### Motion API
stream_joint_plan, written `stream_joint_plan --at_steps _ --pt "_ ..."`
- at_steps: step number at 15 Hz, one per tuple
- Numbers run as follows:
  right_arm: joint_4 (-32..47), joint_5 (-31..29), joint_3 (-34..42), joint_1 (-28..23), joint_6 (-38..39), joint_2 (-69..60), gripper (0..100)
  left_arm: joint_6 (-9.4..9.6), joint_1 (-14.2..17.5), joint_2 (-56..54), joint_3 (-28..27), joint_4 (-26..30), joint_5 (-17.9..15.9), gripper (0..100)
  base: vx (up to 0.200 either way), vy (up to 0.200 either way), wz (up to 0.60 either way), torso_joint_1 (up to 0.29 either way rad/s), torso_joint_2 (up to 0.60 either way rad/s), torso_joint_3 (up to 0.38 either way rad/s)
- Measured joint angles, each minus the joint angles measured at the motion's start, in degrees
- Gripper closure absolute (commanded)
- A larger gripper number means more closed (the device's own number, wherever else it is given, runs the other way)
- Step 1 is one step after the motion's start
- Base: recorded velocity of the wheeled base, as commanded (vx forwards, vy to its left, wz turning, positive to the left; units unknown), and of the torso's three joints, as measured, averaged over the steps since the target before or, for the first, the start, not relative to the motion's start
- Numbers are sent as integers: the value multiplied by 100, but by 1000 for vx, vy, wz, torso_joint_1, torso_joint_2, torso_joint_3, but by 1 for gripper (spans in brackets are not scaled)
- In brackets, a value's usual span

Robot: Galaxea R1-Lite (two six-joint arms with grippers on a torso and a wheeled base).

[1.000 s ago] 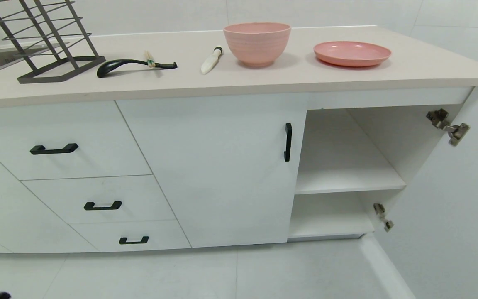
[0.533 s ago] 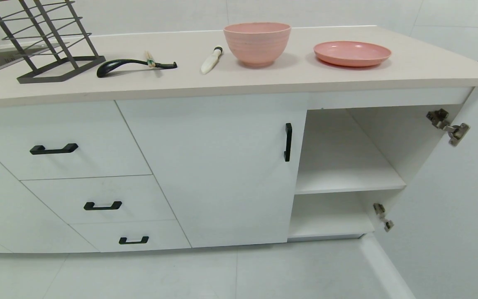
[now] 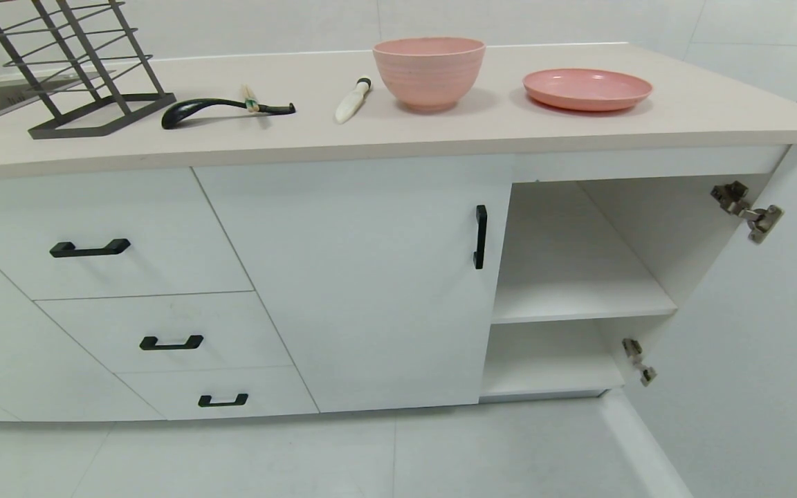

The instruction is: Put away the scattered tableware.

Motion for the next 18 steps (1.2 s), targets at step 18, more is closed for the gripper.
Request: stream_joint_plan --at_steps 18 --pt "7 10 0 5 -4 0 0 -52 2 -2 10 -11 172 0 56 -33 -33 1 0 1"
